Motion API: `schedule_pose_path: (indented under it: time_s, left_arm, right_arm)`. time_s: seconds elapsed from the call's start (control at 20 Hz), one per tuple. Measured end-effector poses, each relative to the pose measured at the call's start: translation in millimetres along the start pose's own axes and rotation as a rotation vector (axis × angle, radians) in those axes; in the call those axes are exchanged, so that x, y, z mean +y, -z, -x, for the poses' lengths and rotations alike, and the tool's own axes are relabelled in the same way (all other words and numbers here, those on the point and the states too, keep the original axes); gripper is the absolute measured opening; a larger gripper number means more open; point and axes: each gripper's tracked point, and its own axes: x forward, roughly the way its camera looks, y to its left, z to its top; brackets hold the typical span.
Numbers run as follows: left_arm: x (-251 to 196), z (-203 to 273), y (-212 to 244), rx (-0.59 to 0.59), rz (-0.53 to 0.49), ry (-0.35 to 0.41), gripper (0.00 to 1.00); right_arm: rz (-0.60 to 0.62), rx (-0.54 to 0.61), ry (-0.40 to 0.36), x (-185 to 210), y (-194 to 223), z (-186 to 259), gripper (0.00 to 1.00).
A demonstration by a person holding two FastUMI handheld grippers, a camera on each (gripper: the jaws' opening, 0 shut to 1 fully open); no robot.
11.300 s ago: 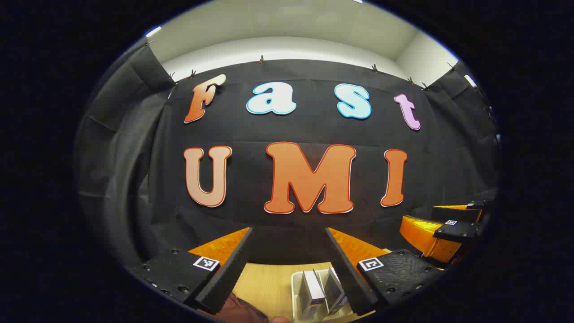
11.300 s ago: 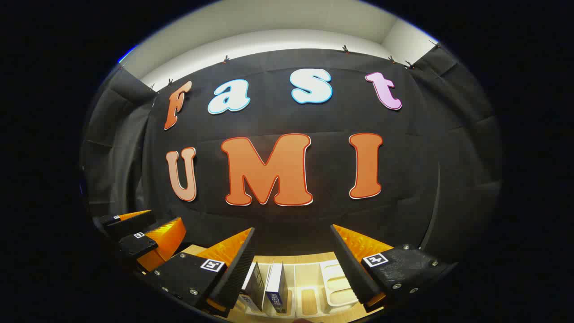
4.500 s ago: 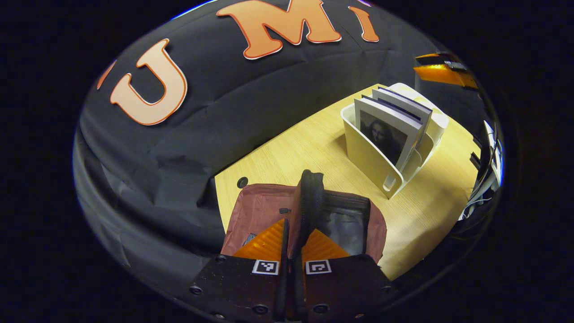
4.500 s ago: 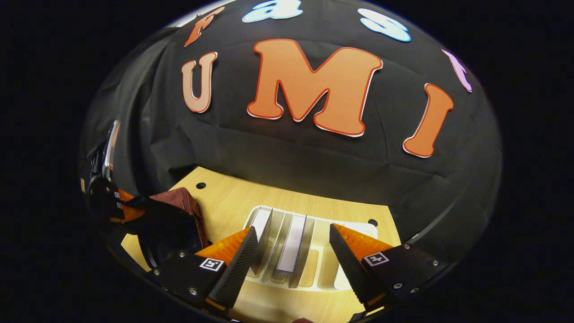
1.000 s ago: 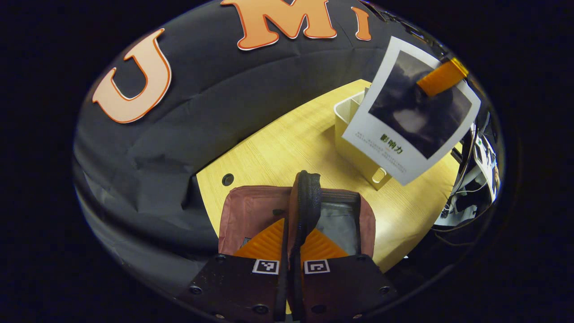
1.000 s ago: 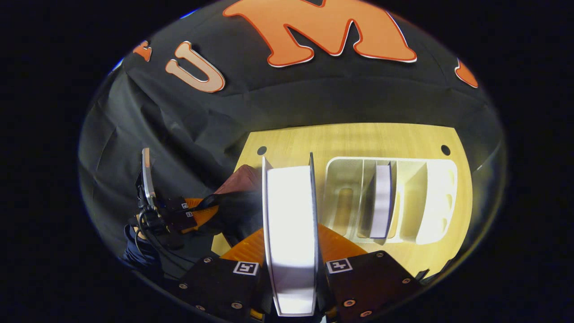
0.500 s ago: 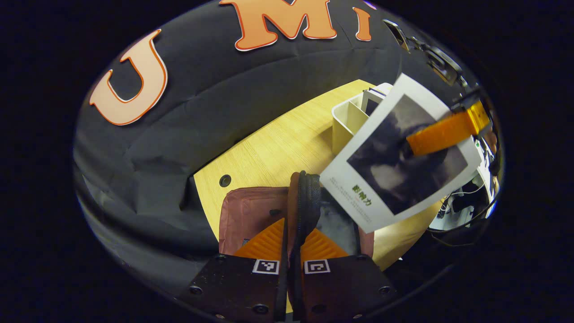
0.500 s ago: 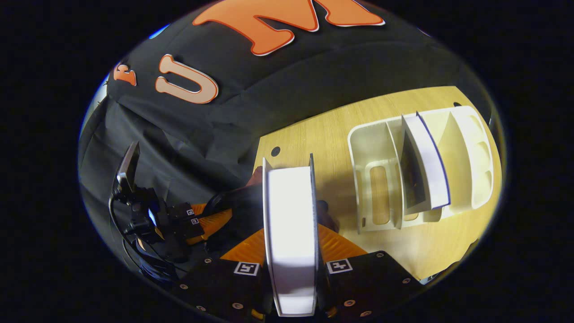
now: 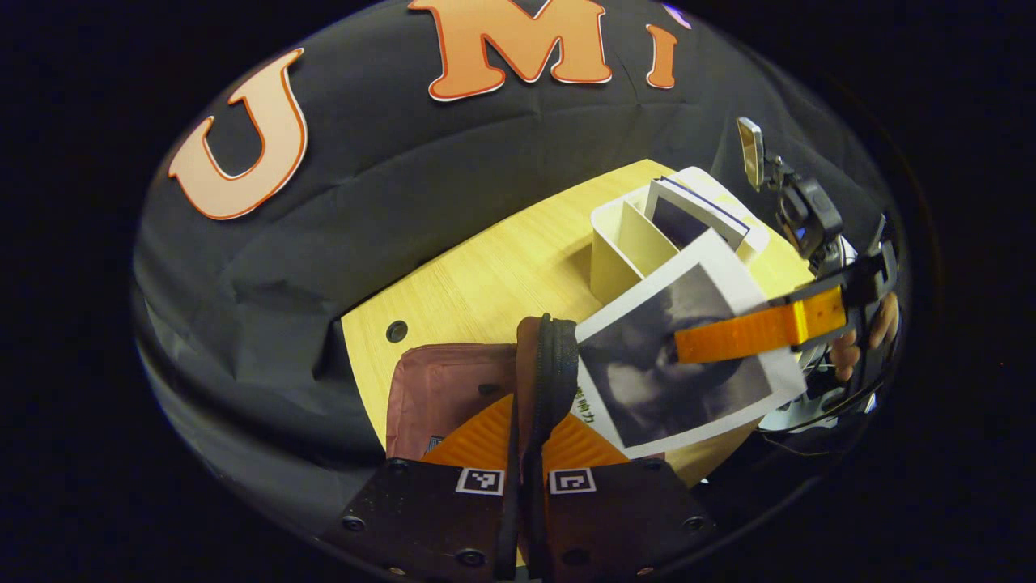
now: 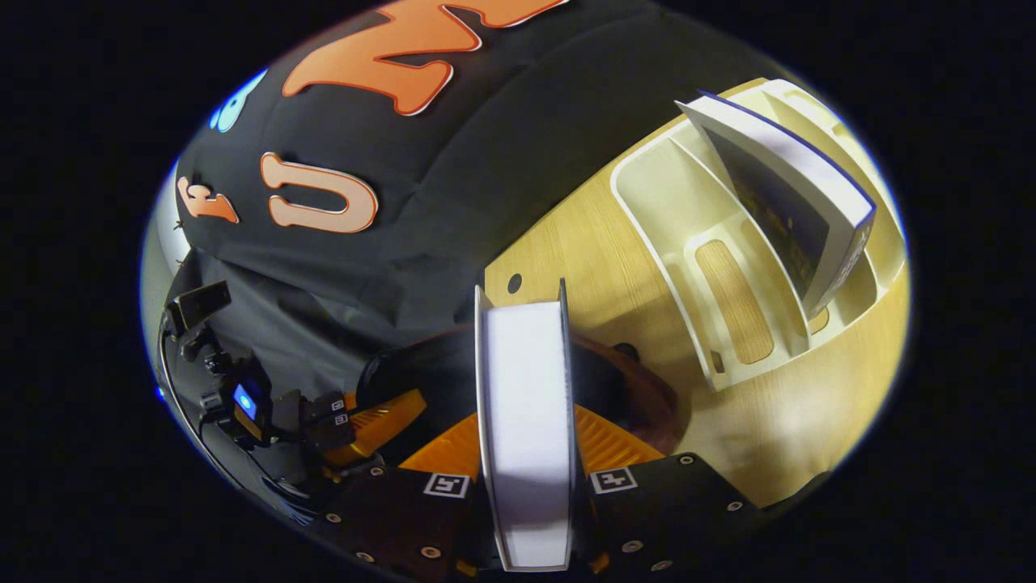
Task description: Open the schoolbag, grab two books from the bookshelf and put them into the schoolbag.
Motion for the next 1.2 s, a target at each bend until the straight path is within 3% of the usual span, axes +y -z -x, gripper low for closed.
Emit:
schedule_pose_path:
  time_s: [0.25, 0.9, 1.2]
  left_arm:
    - [-12, -3, -1, -0.007, 0.024, 0.033, 0.05]
    - [-53, 2, -1, -0.045, 0.003, 0.124, 0.05]
    - [-56, 2, 1, -0.054, 0.025, 0.125, 0.05]
  right_arm:
    - [-0.150, -0.022, -0.042, -5, 24, -25, 0.40]
    - [-0.068, -0.070, 0.082, -23, 67, -97, 0.40]
    - [-0.082, -0.063, 0.064, -17, 70, -124, 0.40]
